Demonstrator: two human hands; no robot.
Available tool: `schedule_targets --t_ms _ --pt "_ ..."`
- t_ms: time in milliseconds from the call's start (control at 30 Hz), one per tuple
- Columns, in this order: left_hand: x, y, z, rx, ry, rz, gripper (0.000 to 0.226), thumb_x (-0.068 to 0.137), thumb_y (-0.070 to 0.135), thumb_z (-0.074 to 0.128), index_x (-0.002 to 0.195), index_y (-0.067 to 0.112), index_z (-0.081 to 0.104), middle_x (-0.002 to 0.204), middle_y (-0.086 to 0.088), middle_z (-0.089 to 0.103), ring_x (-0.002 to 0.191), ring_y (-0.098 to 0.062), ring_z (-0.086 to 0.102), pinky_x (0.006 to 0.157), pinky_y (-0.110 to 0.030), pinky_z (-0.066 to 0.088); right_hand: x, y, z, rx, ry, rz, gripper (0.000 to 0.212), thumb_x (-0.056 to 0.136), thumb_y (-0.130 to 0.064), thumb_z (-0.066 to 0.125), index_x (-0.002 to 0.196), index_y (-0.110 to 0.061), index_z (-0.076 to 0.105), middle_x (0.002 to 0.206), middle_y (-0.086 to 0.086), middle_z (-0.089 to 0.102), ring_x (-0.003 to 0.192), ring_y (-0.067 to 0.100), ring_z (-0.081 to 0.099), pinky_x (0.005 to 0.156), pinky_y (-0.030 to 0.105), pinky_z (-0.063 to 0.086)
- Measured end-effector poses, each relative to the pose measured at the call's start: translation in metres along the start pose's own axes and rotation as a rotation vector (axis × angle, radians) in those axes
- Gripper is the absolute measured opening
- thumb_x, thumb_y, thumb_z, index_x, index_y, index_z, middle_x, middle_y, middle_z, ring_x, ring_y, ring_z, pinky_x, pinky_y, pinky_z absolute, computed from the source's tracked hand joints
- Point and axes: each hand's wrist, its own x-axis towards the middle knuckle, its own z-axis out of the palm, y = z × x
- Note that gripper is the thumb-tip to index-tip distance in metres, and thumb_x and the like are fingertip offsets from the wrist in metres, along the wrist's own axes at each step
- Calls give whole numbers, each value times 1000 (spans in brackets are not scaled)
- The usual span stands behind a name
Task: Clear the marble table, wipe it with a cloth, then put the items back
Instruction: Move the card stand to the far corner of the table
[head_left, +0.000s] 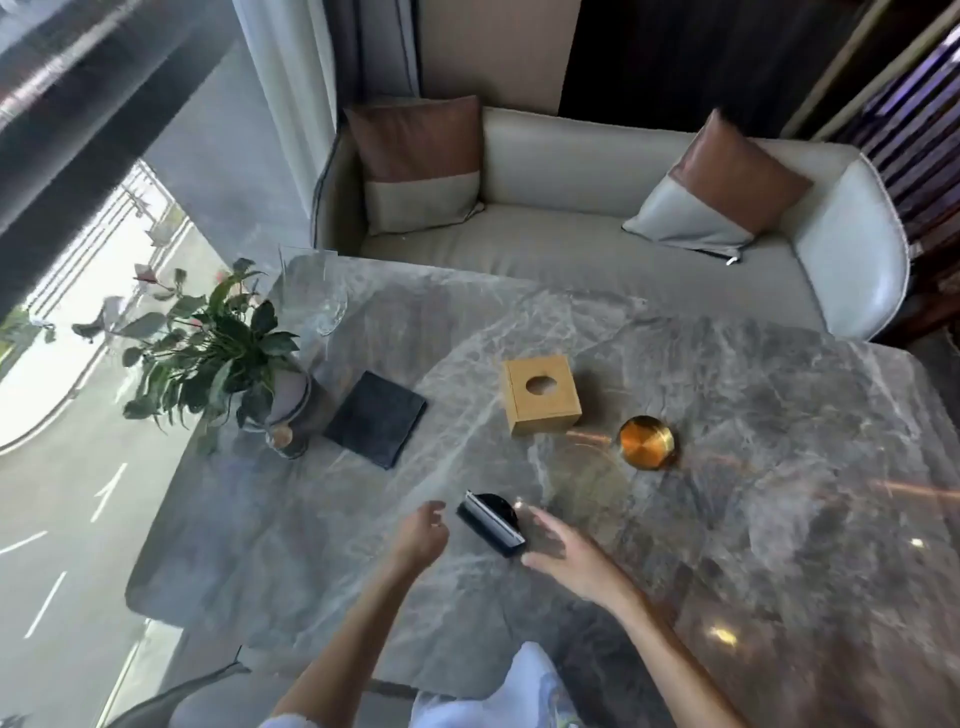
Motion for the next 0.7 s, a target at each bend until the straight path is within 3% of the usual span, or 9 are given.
schedule_targets --t_ms 167,267,367,433,500,567,633,700 --pt "38 -9 14 -260 -77 -99 51 80 0 43 129 12 54 127 -20 61 113 -44 58 91 -54 50 7 -28 17 -53 55 -33 63 87 -48 60 144 -44 34 147 -21 43 134 -1 40 112 29 37" --pt "23 12 13 -228 -95 -45 57 79 -5 40 134 9 52 130 -14 59 115 -42 58 93 -51 50 6 -37 21 -145 93 -53 48 90 -40 56 137 -45 45 135 -17 59 120 -1 55 101 26 48" --pt "13 17 17 -260 -85 -56 48 82 -8 36 123 5 59 124 -17 61 110 -37 60 94 -47 49 1 -44 22 -205 193 -111 38 94 -29 53 130 -41 55 119 -11 70 106 6 65 89 26 53" --pt "7 16 17 -408 -84 -175 33 89 0 37 108 7 62 112 -20 60 90 -29 61 81 -42 51 -8 -48 12 -191 218 -151 32 95 -24 52 122 -36 64 112 -11 72 102 5 65 85 21 51" --pt "2 12 19 -527 -140 -287 22 94 14 43 108 9 60 109 -14 57 82 -23 57 72 -37 52 -22 -50 -7 -155 148 -180 27 96 -20 53 114 -33 68 109 -14 72 101 -3 63 86 15 47" --pt "-5 10 25 -563 -304 -349 30 95 34 48 112 14 61 113 -10 61 83 -22 60 66 -36 56 -39 -46 -30 -89 34 -191 26 95 -15 55 110 -30 71 109 -13 73 104 -5 63 90 16 47" --pt "-13 12 41 -650 -501 -366 47 92 51 48 112 12 67 104 -10 67 78 -22 64 61 -35 57 -56 -38 -53 7 -47 -195 28 93 -6 57 109 -22 73 111 -8 73 108 -1 64 98 20 48" --pt "-19 18 64 -693 -592 -276 58 93 56 45 115 8 67 92 -14 67 66 -22 62 51 -31 50 -72 -26 -77 80 -92 -199 28 91 -2 57 111 -16 73 118 -6 71 117 1 61 105 22 45"
